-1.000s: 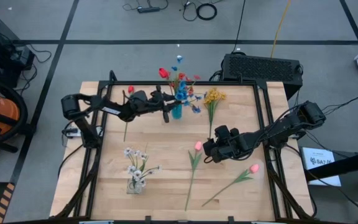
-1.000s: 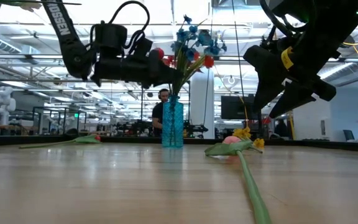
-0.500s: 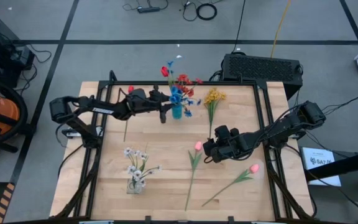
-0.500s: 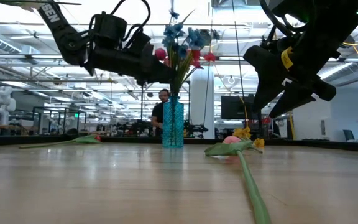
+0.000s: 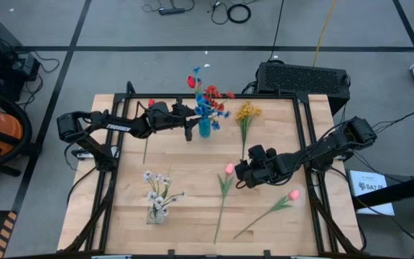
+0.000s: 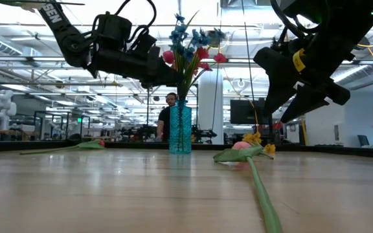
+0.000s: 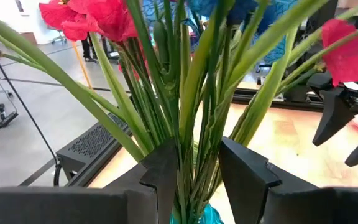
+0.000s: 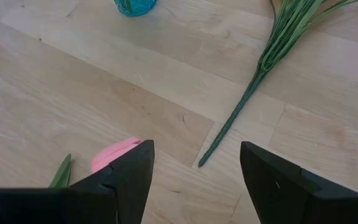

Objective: Sort flowers into vase by color
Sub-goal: Put the blue flowers into the blue flower vase, then put the yellow flowers into the transparent flower vase

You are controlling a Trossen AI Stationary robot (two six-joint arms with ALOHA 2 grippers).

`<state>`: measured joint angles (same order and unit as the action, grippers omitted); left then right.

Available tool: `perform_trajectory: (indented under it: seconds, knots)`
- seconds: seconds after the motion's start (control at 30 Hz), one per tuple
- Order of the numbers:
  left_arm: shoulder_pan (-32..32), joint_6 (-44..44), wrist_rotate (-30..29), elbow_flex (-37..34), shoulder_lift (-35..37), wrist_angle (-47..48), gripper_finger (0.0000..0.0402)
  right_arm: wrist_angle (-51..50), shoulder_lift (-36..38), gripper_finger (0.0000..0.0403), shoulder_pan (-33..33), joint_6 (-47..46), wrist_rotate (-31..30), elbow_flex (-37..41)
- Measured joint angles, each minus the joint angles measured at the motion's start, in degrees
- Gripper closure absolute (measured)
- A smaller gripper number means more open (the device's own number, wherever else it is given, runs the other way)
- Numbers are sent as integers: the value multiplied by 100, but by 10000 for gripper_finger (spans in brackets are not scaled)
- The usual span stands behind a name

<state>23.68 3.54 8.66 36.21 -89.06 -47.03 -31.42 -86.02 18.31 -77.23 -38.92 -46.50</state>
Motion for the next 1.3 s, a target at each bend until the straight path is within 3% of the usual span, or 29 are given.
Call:
perform_trajectory:
  seconds: [0.3,0.63,0.83,1.3]
  knots:
    - [-2,-16,-10,0,0,0,274,-2,0,172,0,4,1,1]
    - [-2,-19,-11,0,0,1,177,-2,0,172,0,4,-2,1]
    - [-2,-18,-12,0,158,152,162,-2,0,172,0,0,0,-1]
    - [-2,5,-54,2,1202,2234,162,4,0,172,-4,-6,-2,2]
